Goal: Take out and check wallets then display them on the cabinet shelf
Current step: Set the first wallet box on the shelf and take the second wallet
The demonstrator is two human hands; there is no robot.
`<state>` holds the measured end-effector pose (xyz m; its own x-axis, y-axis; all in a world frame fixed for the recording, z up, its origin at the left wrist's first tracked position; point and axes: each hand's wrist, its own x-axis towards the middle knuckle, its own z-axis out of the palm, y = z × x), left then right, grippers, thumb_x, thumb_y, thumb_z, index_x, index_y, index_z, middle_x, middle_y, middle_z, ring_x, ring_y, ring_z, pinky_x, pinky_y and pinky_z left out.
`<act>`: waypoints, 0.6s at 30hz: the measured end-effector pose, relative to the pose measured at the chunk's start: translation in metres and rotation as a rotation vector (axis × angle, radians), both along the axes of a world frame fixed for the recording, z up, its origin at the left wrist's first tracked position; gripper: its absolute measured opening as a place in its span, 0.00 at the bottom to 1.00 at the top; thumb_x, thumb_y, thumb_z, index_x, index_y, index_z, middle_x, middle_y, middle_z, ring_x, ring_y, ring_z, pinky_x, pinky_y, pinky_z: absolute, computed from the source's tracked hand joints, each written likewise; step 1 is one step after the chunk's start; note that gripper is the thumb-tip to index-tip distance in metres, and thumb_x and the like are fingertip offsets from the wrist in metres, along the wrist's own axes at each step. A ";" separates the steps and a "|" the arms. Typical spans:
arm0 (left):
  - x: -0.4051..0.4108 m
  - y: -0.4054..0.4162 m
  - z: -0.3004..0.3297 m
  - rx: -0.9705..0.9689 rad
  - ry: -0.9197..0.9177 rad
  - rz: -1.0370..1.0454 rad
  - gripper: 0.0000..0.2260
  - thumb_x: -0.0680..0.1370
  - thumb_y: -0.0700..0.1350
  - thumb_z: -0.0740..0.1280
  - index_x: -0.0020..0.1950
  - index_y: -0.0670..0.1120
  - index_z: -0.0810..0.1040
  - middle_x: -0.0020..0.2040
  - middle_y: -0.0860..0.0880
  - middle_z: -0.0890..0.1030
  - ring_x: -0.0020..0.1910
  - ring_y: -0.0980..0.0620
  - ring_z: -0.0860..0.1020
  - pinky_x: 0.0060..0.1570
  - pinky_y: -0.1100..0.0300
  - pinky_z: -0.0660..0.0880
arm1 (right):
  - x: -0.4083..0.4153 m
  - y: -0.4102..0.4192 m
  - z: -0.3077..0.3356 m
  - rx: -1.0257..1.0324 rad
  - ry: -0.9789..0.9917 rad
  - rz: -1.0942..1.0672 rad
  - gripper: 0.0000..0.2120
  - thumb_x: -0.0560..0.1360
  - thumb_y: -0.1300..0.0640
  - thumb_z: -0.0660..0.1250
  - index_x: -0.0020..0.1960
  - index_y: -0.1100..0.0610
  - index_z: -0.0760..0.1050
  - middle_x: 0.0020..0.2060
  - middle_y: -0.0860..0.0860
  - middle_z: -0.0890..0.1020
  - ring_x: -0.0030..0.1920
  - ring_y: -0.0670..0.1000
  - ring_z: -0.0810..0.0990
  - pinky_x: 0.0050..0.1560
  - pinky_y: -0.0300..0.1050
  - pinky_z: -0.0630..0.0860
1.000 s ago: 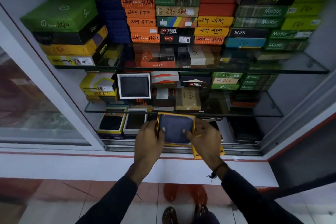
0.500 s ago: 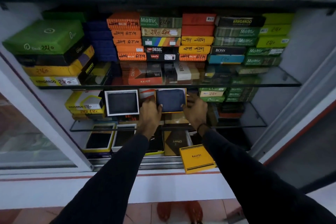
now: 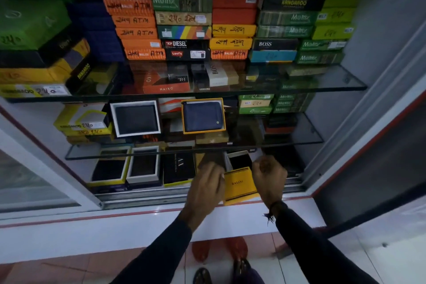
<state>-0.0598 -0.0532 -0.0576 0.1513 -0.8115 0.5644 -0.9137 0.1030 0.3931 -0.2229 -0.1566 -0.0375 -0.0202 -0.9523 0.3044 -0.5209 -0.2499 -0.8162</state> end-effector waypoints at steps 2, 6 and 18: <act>-0.016 -0.004 -0.013 0.190 -0.057 -0.097 0.10 0.77 0.49 0.64 0.55 0.47 0.77 0.52 0.49 0.76 0.49 0.51 0.77 0.46 0.53 0.79 | -0.010 0.004 -0.021 0.147 0.149 -0.006 0.07 0.71 0.52 0.68 0.45 0.54 0.80 0.37 0.50 0.86 0.37 0.47 0.84 0.38 0.36 0.74; -0.032 -0.029 -0.030 0.679 -0.154 -0.046 0.47 0.66 0.67 0.69 0.78 0.48 0.59 0.79 0.44 0.64 0.71 0.40 0.67 0.67 0.45 0.67 | -0.008 0.004 -0.036 0.632 0.232 0.039 0.17 0.74 0.51 0.66 0.54 0.63 0.81 0.51 0.59 0.85 0.53 0.61 0.82 0.55 0.48 0.76; -0.044 -0.059 -0.003 0.748 0.349 -0.164 0.44 0.72 0.64 0.65 0.81 0.43 0.54 0.78 0.37 0.61 0.75 0.31 0.60 0.74 0.35 0.61 | -0.002 0.006 -0.032 1.083 -0.324 0.155 0.15 0.79 0.61 0.64 0.60 0.70 0.78 0.50 0.61 0.82 0.47 0.59 0.82 0.45 0.51 0.80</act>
